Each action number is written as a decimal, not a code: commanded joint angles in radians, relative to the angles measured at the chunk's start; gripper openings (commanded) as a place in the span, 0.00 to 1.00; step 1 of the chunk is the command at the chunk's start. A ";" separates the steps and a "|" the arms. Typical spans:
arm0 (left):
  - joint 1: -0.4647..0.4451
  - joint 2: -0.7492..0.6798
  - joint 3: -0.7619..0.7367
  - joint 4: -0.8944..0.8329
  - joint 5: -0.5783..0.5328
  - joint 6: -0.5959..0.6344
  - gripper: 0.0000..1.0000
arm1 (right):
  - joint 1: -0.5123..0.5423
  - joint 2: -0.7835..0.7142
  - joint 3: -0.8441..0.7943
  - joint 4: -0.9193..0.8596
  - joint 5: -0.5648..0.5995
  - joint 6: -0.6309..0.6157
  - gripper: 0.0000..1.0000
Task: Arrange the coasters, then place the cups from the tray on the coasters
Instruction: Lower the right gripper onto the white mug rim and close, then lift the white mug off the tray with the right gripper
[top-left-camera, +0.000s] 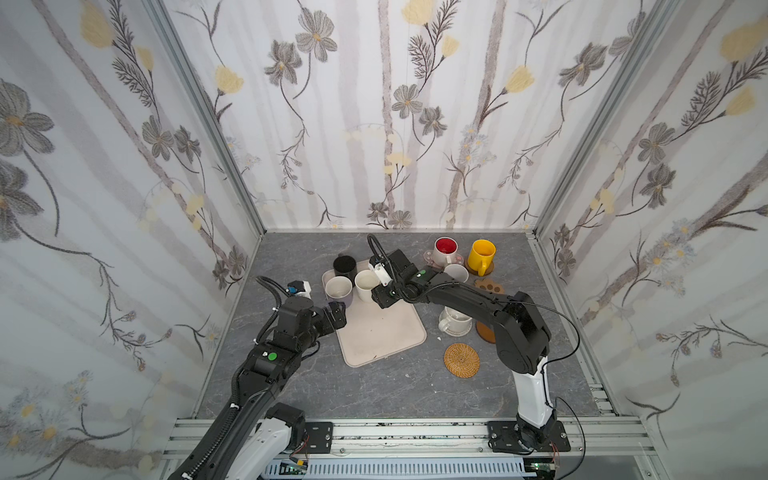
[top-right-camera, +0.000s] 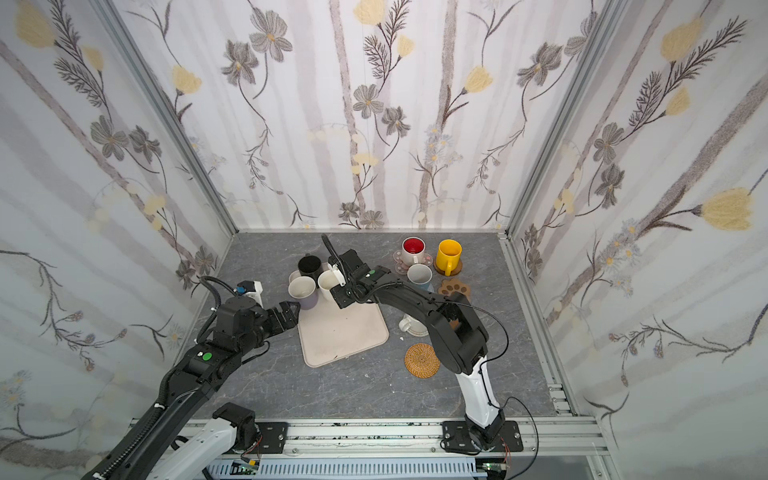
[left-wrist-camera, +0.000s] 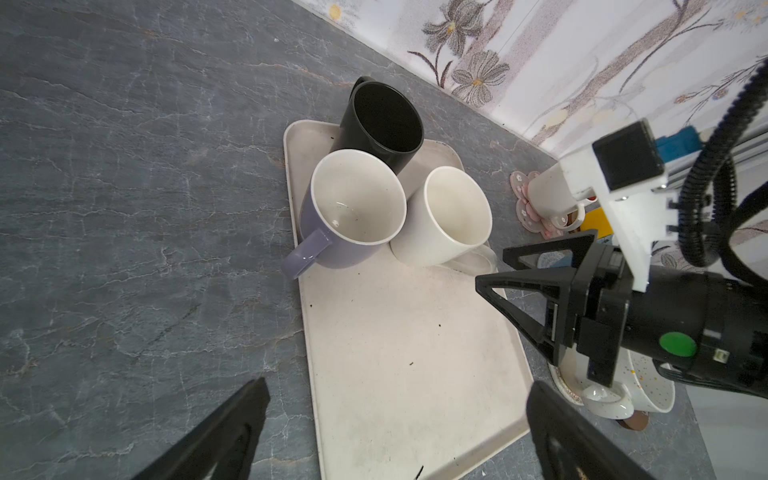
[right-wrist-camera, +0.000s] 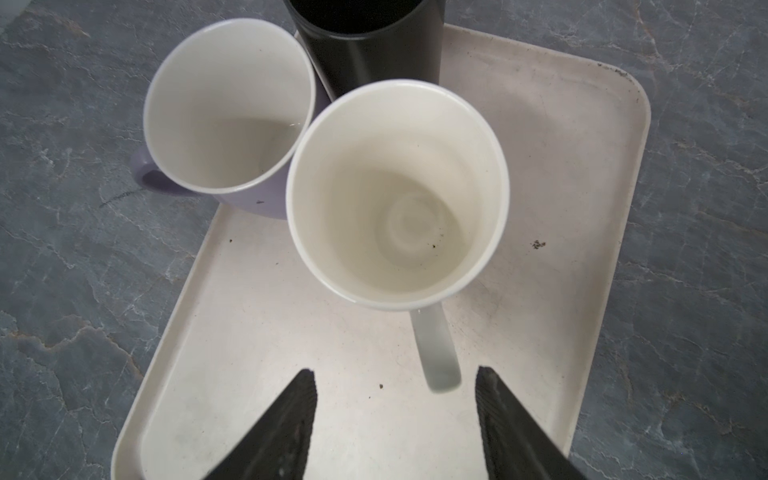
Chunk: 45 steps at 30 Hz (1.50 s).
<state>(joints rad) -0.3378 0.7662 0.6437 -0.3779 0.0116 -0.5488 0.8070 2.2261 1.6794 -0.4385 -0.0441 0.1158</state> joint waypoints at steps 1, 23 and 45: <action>0.002 -0.004 -0.002 0.011 0.002 0.009 1.00 | 0.001 0.039 0.044 -0.014 0.028 -0.034 0.62; 0.002 -0.008 -0.007 0.016 0.005 0.009 1.00 | 0.008 0.165 0.144 -0.019 0.030 -0.018 0.34; 0.001 -0.037 -0.014 0.014 -0.056 0.008 1.00 | 0.052 0.002 0.059 -0.011 0.051 0.013 0.00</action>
<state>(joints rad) -0.3374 0.7284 0.6319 -0.3775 -0.0071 -0.5457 0.8574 2.2742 1.7515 -0.5022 -0.0147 0.1127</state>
